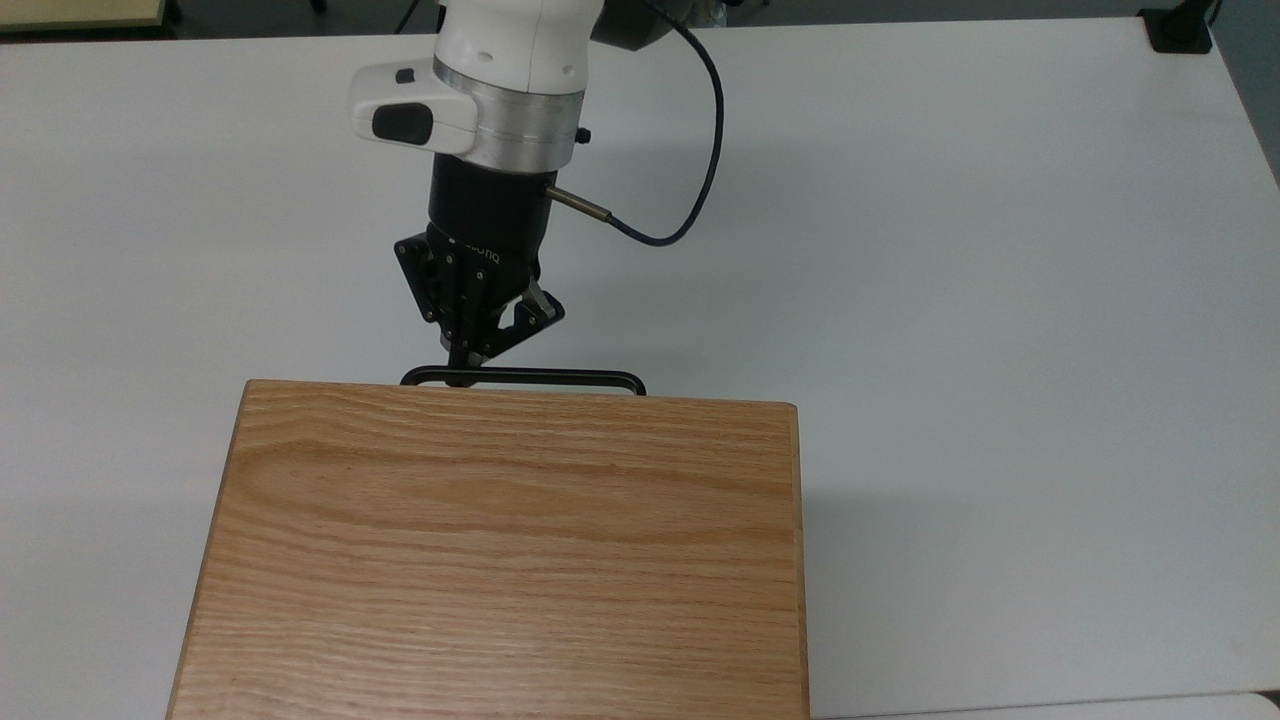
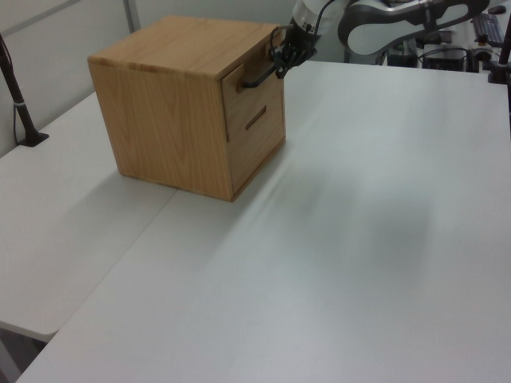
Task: Close the drawer by sliding it
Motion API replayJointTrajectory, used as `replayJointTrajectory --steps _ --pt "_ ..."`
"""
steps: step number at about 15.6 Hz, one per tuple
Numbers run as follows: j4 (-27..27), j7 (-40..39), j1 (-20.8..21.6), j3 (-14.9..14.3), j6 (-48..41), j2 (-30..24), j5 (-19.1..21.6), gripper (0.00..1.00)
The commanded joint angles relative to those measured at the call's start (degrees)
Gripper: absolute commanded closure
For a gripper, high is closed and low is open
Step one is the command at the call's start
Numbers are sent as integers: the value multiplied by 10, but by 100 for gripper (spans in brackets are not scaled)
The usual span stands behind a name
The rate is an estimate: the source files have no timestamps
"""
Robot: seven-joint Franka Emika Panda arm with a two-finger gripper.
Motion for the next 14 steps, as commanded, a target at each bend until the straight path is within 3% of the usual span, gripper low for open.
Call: replayJointTrajectory --steps 1,2,4,5,9,14 --pt "-37 -69 -6 29 -128 -75 -3 98" --pt "-37 -79 -7 39 -175 -90 1 84" --pt "-39 -84 -5 42 -233 -118 32 32" --pt "-43 -87 -4 42 -248 -126 48 22" --pt "-50 -87 0 42 -352 -176 130 8" --pt "-110 -104 7 41 -424 -259 185 0"
